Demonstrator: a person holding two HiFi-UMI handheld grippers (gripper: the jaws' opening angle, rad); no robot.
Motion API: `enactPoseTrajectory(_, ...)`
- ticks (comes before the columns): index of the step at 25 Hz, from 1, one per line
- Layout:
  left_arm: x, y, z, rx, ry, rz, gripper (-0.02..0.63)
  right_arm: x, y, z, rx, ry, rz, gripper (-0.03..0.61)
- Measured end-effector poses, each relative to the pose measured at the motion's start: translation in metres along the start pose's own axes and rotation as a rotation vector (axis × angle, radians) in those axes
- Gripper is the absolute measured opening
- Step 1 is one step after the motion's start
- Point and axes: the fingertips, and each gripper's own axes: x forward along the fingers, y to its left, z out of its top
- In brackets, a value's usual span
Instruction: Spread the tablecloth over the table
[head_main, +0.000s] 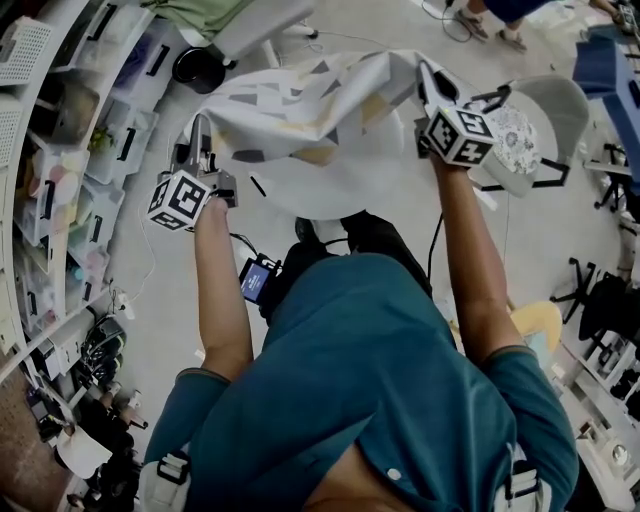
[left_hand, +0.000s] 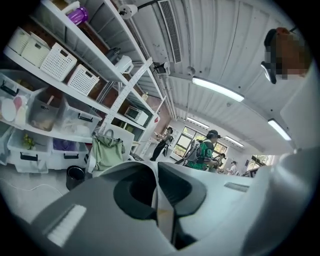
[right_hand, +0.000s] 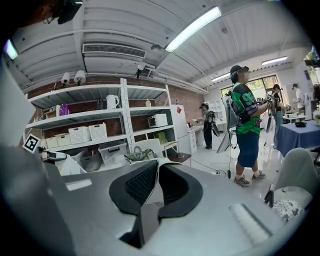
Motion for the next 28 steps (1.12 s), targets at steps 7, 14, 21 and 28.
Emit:
enactPoseTrajectory(7, 0.013, 0.025, 0.005, -0.07, -0.021, 0.051, 0.005, 0.053, 0.003, -0.007, 0.036, 0.061, 0.031, 0.02)
enactPoseTrajectory(14, -0.02, 0.007, -0.012, -0.085, 0.021, 0.005, 0.005, 0.014, -0.004, -0.033, 0.103, 0.063, -0.015, 0.021)
enactPoseTrajectory(21, -0.067, 0.008, -0.034, -0.142, 0.064, -0.036, 0.005, -0.065, -0.003, -0.081, 0.184, 0.062, -0.081, 0.023)
enactPoseTrajectory(28, -0.103, 0.013, -0.047, -0.145, 0.082, -0.065, 0.005, -0.117, 0.018, -0.103, 0.158, 0.025, -0.17, 0.024)
